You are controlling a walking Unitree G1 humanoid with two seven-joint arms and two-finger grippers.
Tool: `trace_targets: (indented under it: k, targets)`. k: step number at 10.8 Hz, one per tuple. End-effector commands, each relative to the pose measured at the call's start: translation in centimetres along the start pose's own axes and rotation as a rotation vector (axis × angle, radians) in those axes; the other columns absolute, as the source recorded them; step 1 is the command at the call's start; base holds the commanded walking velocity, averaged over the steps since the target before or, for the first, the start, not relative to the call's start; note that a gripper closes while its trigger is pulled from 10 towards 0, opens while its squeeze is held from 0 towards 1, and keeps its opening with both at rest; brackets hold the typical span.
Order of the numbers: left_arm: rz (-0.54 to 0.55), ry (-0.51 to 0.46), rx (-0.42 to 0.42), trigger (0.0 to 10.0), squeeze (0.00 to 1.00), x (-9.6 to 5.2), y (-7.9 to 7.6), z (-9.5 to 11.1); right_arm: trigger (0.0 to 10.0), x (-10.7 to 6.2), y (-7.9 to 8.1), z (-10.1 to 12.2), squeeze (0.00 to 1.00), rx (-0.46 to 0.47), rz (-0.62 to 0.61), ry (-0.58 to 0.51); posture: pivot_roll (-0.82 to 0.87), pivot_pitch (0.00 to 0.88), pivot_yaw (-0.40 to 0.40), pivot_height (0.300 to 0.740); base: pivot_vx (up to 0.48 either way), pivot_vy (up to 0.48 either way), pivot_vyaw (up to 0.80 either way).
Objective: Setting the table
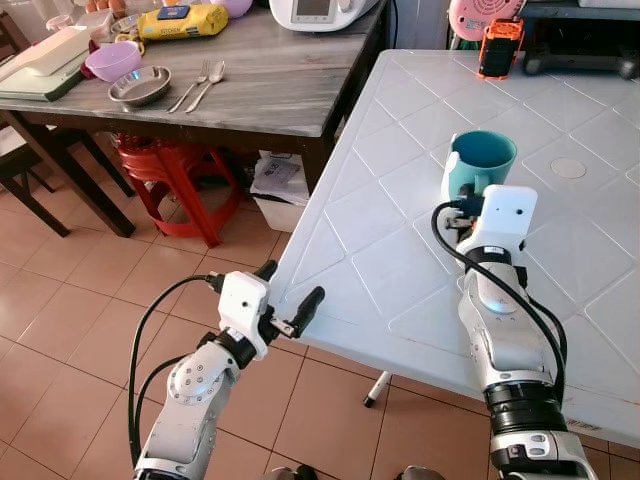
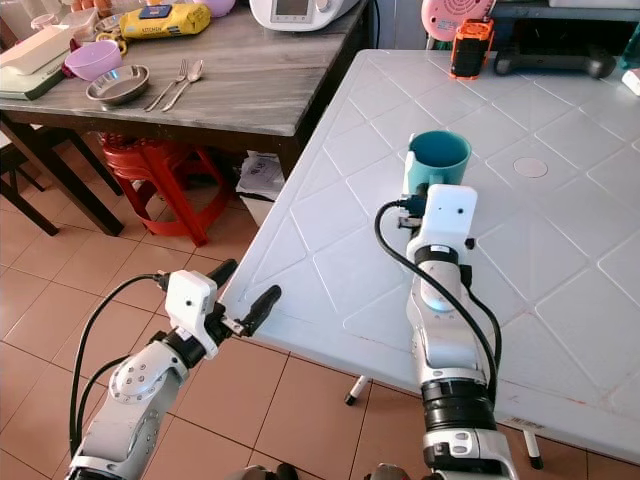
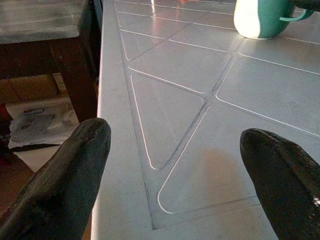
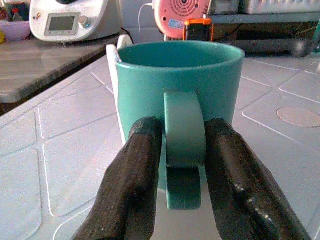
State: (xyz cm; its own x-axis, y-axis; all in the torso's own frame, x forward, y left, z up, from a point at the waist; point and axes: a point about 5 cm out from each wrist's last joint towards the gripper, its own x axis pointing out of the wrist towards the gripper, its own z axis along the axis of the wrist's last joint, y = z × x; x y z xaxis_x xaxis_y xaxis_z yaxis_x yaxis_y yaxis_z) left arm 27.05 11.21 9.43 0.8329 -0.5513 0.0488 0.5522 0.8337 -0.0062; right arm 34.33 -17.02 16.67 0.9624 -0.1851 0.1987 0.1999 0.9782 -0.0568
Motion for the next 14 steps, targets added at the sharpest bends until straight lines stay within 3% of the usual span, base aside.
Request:
trace_targets:
  k: [1,10,11,12,13,14]
  targets:
    - [0.007,0.009,0.013,10.0,0.0,-0.2,0.2,0.0,0.0,0.2,0.5,0.5,0.0,0.011,0.013,-0.021,-0.1,0.147,0.153,0.74,0.0,0.0,0.0]
    - [-0.036,-0.026,-0.018,10.0,0.0,0.1,0.1,0.4,0.0,0.0,-0.5,0.3,0.0,0.005,0.014,-0.017,-0.11,0.123,0.135,0.74,0.0,0.0,0.0]
    - [-0.034,-0.044,-0.029,10.0,0.0,0.3,0.4,0.7,9.1,-0.1,-0.6,-0.1,0.0,0.0,0.043,0.012,-0.11,0.112,0.13,0.74,0.0,0.0,0.0]
    - [-0.034,-0.059,-0.051,10.0,0.0,0.4,0.5,0.9,10.0,-0.3,-0.6,-0.2,0.0,0.028,0.053,0.018,-0.11,0.106,0.126,0.74,0.0,0.0,0.0]
    - [-0.054,-0.099,-0.125,10.0,0.0,0.6,0.3,1.7,10.0,-0.6,-1.1,-0.5,0.0,0.026,0.054,0.033,-0.11,0.1,0.119,0.74,0.0,0.0,0.0]
    - [-0.054,-0.11,-0.125,10.0,0.0,0.7,0.4,1.9,10.0,-0.6,-1.3,-0.6,0.0,0.042,0.052,0.045,-0.11,0.097,0.118,0.74,0.0,0.0,0.0]
